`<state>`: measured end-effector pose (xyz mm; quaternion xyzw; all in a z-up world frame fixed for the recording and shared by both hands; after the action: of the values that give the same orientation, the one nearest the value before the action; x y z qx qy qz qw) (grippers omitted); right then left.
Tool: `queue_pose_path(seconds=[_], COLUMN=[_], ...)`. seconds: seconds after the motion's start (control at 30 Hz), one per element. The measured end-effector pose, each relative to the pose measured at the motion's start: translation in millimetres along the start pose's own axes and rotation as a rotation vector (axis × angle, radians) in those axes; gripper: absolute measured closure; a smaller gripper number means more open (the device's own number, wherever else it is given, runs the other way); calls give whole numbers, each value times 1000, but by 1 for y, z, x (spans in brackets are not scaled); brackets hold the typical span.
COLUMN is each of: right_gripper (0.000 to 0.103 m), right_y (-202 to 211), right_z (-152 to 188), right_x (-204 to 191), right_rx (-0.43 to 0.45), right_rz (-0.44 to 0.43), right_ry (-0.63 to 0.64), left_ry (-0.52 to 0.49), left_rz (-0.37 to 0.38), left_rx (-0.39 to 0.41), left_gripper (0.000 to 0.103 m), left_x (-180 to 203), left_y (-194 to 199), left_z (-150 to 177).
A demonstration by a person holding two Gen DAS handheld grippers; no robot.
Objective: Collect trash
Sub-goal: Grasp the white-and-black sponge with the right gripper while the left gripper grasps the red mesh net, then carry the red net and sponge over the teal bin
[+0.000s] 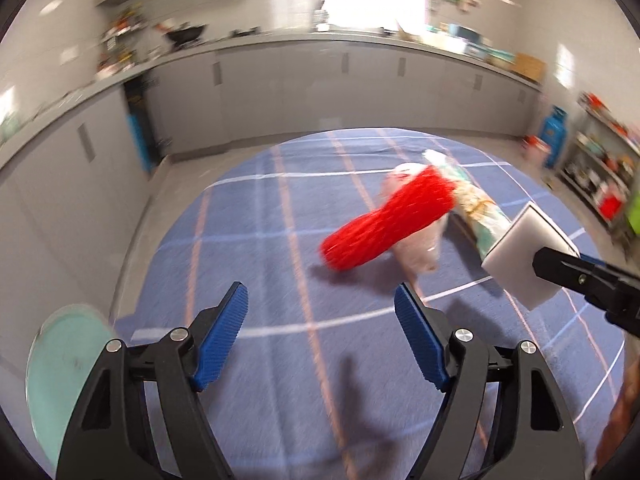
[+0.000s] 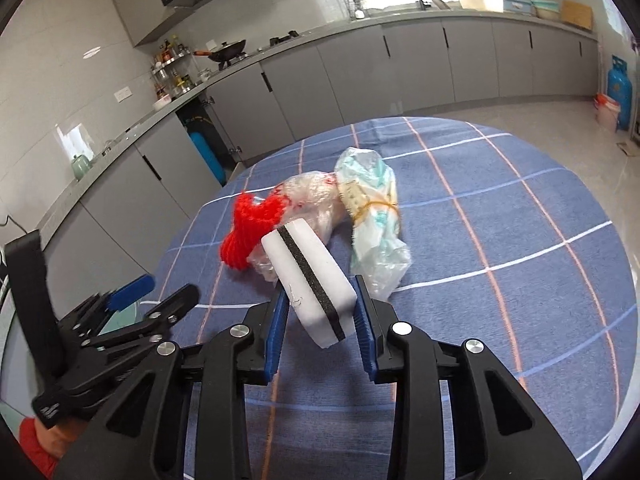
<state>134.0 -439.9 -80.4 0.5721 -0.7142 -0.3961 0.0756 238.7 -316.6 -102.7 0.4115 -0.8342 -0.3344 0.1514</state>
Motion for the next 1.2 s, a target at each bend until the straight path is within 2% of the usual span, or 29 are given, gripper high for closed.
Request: queue_pose_path(seconds=[0.07,0.3,0.33,0.4,0.43,0.5,0.53,0.7,1.07,1.2], right_gripper=[70,70,70,70,70,70,70,70,70,70], right_y=[-1,-2,-2,-2,-2,-2,-2,1,18,22], right_z=[-2,-7,-8,-8,-7,-5,-4,1,16,22], right_x=[6,20,22,23,24,26,26,23,2,-14], right_rx=[-5,-9,-8,-7,-8,-11,-12,-12,1,0], right_rz=[8,15,17,20,20,19,18,11,-13,-36], right_ry=[-19,-56,-61,-65,-68,-77,-78,-85,-71,-54], left_ry=[-47,-107,-111,-103,-100,-100,-93,-37,97,130], left_rz=[32,133,145,196,203,223,238,241,213,140], left_rx=[-13,-52,-57,-78,-81,-90,-94,-86,-57,-60], left_gripper=[28,29,34,53,55,71,72,90,92,92], left_x=[7,22,24,28,31,35,37,35,21,5], left_y=[-16,-56,-62,-71,-73,-78,-79,-73,-4,24], left_z=[-6,-26,-29,-32,-32,-32,-31,-29,3,22])
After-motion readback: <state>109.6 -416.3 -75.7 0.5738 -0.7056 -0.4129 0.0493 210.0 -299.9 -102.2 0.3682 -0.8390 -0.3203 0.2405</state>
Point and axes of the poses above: each gripper's, at about its wrist camera, not at the fingertips, and y roughly against the way its jaws point, x to its right, z to its underside, the point moved 6 cm from there along -y, roughly the way its jaws point, and after that the axes turned 1 degree about -z, right-handed, at the moved point
